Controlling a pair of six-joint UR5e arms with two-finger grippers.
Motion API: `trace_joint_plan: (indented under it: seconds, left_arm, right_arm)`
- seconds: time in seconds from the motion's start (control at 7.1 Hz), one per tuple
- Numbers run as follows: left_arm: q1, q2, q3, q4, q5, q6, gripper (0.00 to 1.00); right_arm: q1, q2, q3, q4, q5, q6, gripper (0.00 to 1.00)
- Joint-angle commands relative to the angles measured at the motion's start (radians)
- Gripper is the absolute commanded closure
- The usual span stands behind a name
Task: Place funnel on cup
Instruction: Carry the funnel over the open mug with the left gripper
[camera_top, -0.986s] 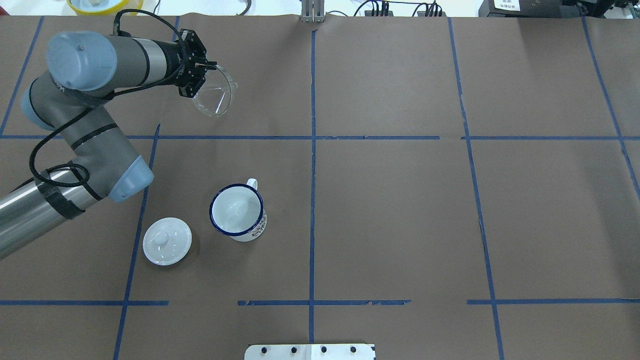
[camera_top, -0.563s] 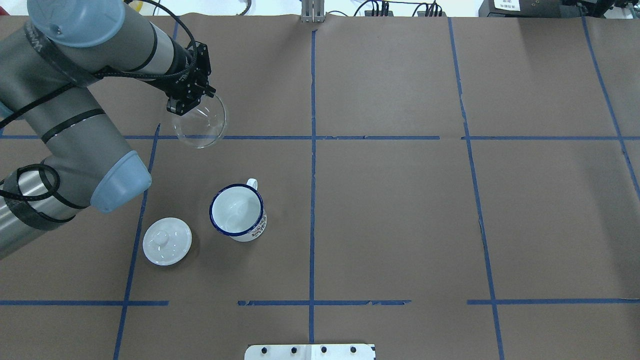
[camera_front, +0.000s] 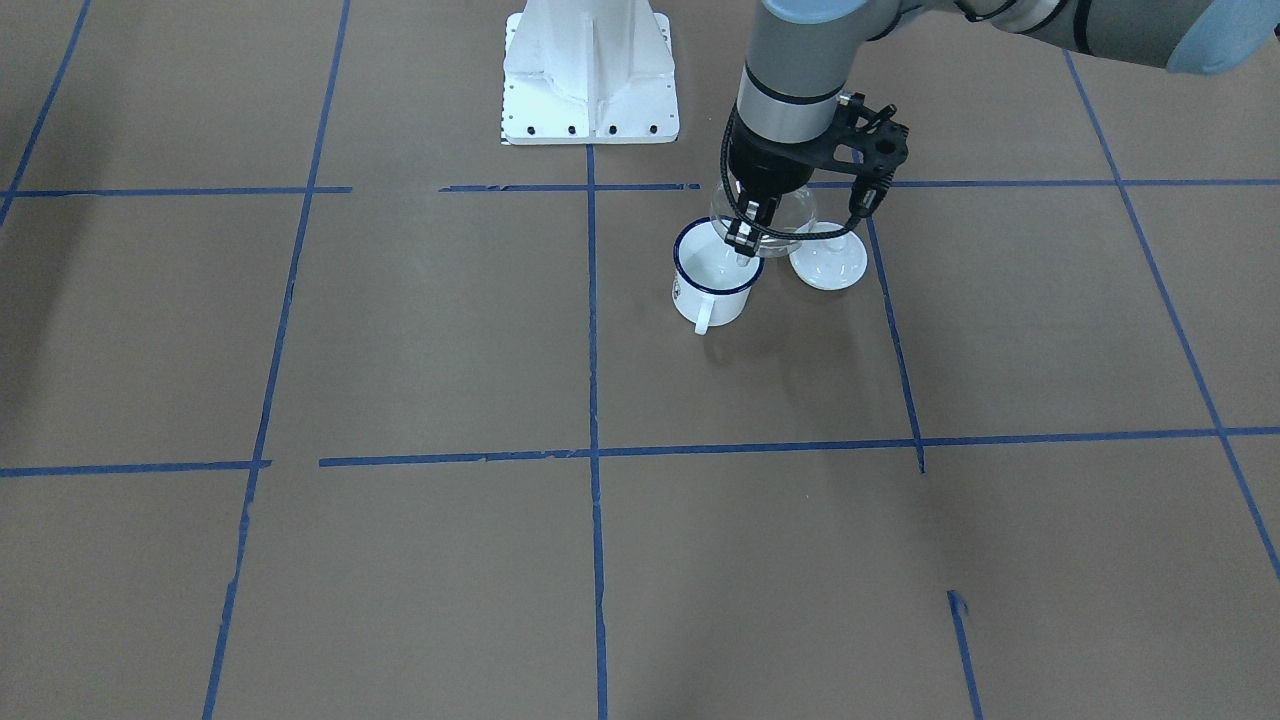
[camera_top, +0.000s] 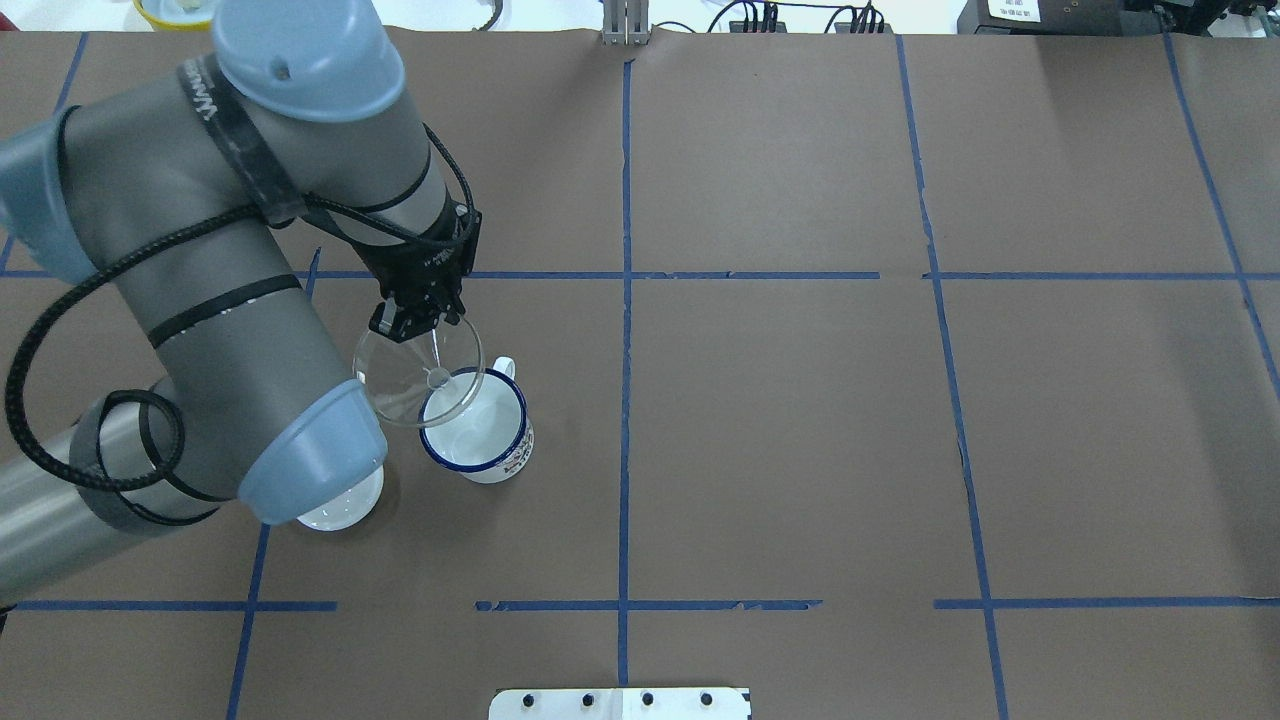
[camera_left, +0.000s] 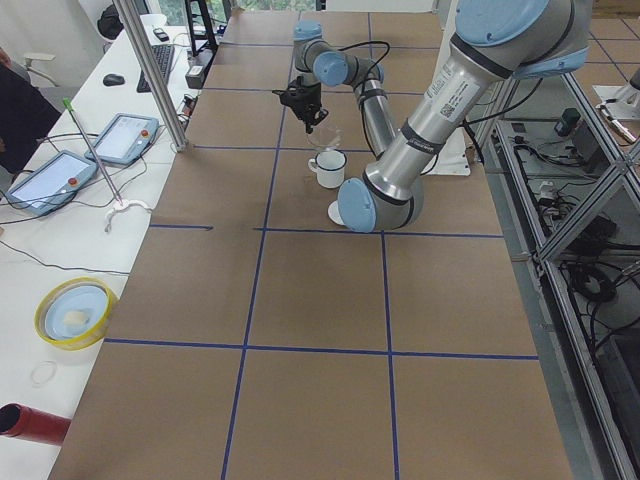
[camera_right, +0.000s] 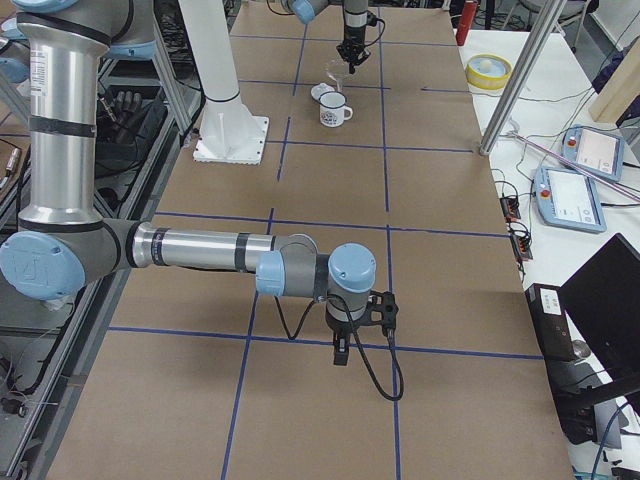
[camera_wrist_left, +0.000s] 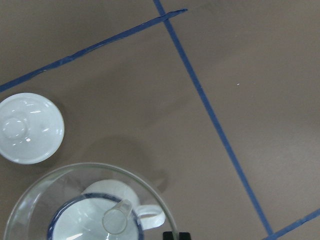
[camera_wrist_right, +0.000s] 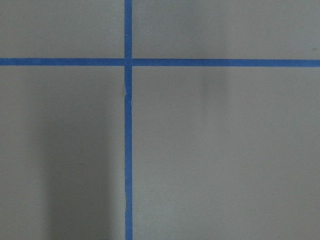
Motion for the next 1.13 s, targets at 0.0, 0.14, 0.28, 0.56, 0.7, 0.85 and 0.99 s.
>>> trace_joint_plan:
  seconds: [0.0, 0.14, 0.28, 0.56, 0.7, 0.85, 0.99]
  left_arm:
    - [0.064, -0.015, 0.015, 0.027, 0.009, 0.011, 1.0]
    - [0.064, -0.013, 0.02, 0.025, 0.014, 0.057, 1.0]
    - [0.064, -0.021, 0.044, 0.022, 0.02, 0.098, 1.0]
    - [0.064, -0.023, 0.09, -0.022, 0.069, 0.108, 1.0]
    - [0.083, -0.016, 0.133, -0.064, 0.068, 0.108, 1.0]
    - [0.085, -0.021, 0.133, -0.069, 0.069, 0.116, 1.0]
    - [0.085, -0.018, 0.138, -0.069, 0.071, 0.131, 1.0]
  right_arm:
    - [0.0, 0.0, 0.0, 0.0, 0.0, 0.0, 0.0]
    - [0.0, 0.0, 0.0, 0.0, 0.0, 0.0, 0.0]
    - [0.0, 0.0, 0.0, 0.0, 0.0, 0.0, 0.0]
    - [0.0, 0.0, 0.0, 0.0, 0.0, 0.0, 0.0]
    - [0.0, 0.0, 0.0, 0.0, 0.0, 0.0, 0.0]
    - [0.0, 0.0, 0.0, 0.0, 0.0, 0.0, 0.0]
    - [0.0, 0.0, 0.0, 0.0, 0.0, 0.0, 0.0]
